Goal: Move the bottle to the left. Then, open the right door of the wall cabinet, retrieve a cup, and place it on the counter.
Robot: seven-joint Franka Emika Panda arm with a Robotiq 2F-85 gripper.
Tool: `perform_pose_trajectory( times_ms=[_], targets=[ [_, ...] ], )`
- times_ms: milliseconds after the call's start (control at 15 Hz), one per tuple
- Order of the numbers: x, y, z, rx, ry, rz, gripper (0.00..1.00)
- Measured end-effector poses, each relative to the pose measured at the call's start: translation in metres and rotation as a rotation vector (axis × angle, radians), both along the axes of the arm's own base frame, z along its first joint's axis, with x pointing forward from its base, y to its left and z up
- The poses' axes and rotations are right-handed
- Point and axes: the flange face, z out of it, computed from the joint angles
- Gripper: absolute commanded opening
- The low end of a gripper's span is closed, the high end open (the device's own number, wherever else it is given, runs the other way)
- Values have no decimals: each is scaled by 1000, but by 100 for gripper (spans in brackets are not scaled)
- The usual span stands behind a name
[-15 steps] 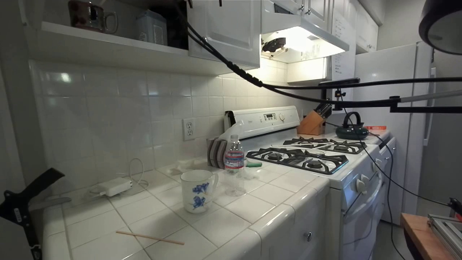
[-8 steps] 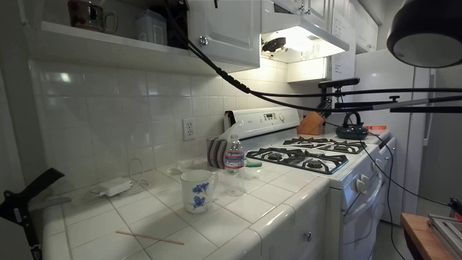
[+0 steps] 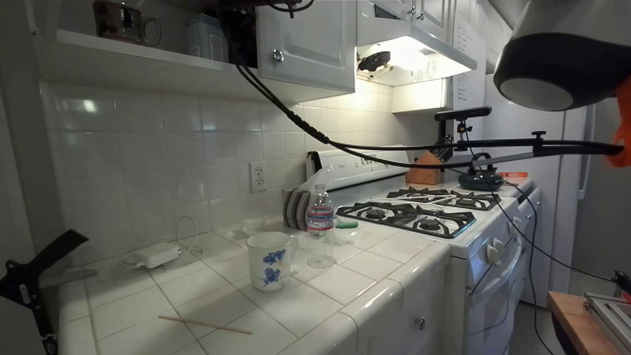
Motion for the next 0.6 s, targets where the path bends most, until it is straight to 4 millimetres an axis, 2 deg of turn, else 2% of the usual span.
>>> perform_pose_trajectory(
  times_ms=[600],
  targets=[
    [-2, 5, -1, 1, -26, -47, 100]
  ],
)
